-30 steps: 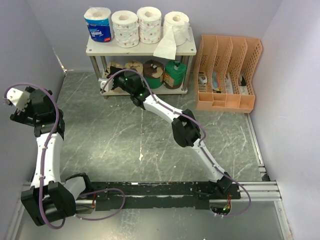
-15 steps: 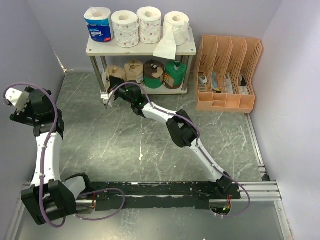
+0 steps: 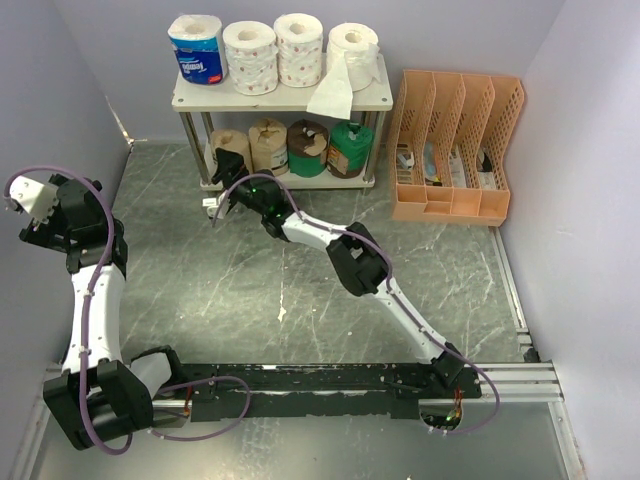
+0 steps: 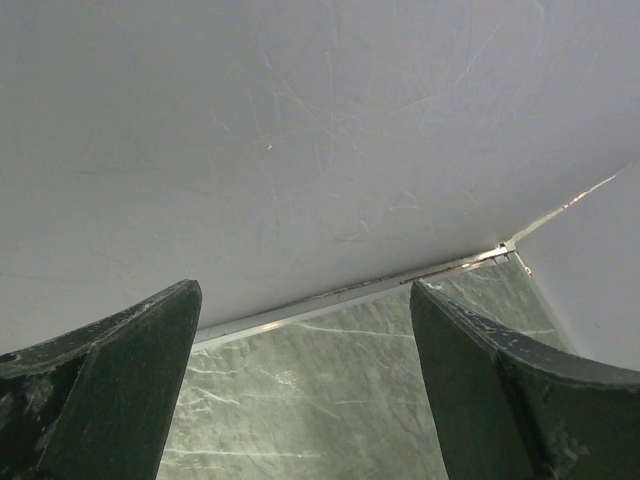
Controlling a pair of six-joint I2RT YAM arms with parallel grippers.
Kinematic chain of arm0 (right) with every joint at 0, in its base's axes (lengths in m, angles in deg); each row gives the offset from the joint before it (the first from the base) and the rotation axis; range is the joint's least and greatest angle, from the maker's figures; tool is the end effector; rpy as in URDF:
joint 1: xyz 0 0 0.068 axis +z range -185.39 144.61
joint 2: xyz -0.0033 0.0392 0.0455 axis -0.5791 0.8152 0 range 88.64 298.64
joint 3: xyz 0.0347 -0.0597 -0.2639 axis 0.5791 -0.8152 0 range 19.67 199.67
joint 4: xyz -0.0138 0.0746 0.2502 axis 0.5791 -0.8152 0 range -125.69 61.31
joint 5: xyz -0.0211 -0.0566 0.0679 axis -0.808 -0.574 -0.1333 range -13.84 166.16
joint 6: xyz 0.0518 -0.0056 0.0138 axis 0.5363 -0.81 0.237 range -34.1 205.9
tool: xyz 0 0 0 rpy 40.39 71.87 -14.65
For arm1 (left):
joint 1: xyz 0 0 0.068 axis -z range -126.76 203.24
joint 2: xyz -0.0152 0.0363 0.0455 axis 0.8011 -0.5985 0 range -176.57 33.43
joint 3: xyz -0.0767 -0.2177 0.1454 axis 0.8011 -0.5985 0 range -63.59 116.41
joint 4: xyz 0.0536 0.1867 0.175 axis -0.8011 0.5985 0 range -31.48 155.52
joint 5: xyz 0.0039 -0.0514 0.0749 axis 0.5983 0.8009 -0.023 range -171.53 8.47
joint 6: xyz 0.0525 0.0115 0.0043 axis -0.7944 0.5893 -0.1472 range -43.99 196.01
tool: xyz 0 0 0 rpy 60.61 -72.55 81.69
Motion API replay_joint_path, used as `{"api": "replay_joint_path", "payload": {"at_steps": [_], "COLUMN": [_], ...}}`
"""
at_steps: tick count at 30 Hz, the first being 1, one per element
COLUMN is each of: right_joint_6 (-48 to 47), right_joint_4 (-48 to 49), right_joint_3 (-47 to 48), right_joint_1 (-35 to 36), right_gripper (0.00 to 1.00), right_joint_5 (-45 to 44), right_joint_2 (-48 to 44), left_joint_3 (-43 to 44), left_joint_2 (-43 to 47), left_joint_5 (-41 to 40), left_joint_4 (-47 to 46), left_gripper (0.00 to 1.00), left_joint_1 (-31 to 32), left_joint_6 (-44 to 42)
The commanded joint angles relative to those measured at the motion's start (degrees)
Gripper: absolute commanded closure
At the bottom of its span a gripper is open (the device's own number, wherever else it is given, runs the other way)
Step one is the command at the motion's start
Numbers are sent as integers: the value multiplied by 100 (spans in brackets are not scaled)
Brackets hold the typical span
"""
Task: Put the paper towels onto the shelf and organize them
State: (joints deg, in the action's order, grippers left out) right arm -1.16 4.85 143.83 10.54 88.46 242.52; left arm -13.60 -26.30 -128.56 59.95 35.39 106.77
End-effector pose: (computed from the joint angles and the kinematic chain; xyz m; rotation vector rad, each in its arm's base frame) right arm 0.4175 0.4421 0.1676 -1.4539 0.4427 -0.4148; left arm 0.2156 0.0967 0.3402 -1.2043 1.2483 0.5552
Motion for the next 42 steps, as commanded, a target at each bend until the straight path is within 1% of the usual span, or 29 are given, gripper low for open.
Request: {"api": "replay_joint_path", "payload": {"at_steps": [1,8,11,13,16,17,18,21,22,24,25,26,27,28,30,31,33,34,36,38,40,42], "right_joint_6": [20,-54,-28,-12,251,484,640,882,1046,1574,1697,2018,2705,3274,4532,5060,5670,5805,5832,5850,5904,5956], "right_joint_4": [101,-18,245,706,1565,1877,2188,2768,2808,2406,1903,1356,847,-162,-2115,-2907,-3926,-4231,-4527,-4441,-4489,-4167], "right_joint_3": [455,901,796,168,-1224,-1834,-2231,-3369,-3734,-4292,-4456,-4548,-4559,-4461,-3982,-3746,-3651,-3732,-4211,-4845,-5413,-5987], "right_joint_1": [-102,-106,-107,-74,94,223,453,985,1137,1424,1567,1692,1773,1839,1883,1884,1899,1899,1844,1756,1569,1346], "right_gripper": [0,0,0,0,0,0,0,0,0,0,0,0,0,0,0,0,0,0,0,0,0,0], "right_joint_5": [-20,116,107,179,216,39,-239,-1158,-1481,-2023,-2289,-2579,-2836,-3075,-3263,-3240,-3245,-3202,-3065,-3064,-2785,-2890], "right_joint_2": [393,697,646,312,-483,-745,-1015,-1751,-2138,-2797,-3104,-3403,-3668,-3921,-4213,-4293,-4455,-4566,-4846,-5249,-5617,-5971], "left_joint_3": [202,203,203,210,220,233,235,249,256,257,252,241,227,208,173,164,165,167,153,145,115,90], "left_joint_2": [5,-2,-11,-8,-4,-3,6,35,33,27,18,17,24,22,20,18,9,6,16,28,16,-31], "left_joint_5": [105,141,173,183,250,308,353,499,523,551,541,515,499,485,441,429,429,445,457,500,509,422], "left_joint_4": [-3,1,-1,11,22,18,17,38,41,38,31,23,4,-24,-48,-53,-53,-41,-50,-76,-139,-213], "left_gripper": [4,4,4,4,4,2,0,0,0,0,0,0,0,0,0,0,0,0,0,0,0,0], "left_joint_1": [-64,-79,-89,-93,-133,-157,-176,-227,-230,-233,-236,-232,-230,-229,-235,-237,-236,-237,-235,-216,-153,9], "left_joint_6": [67,71,84,95,113,122,131,187,195,174,167,158,145,133,123,123,131,143,155,120,62,-66]}}
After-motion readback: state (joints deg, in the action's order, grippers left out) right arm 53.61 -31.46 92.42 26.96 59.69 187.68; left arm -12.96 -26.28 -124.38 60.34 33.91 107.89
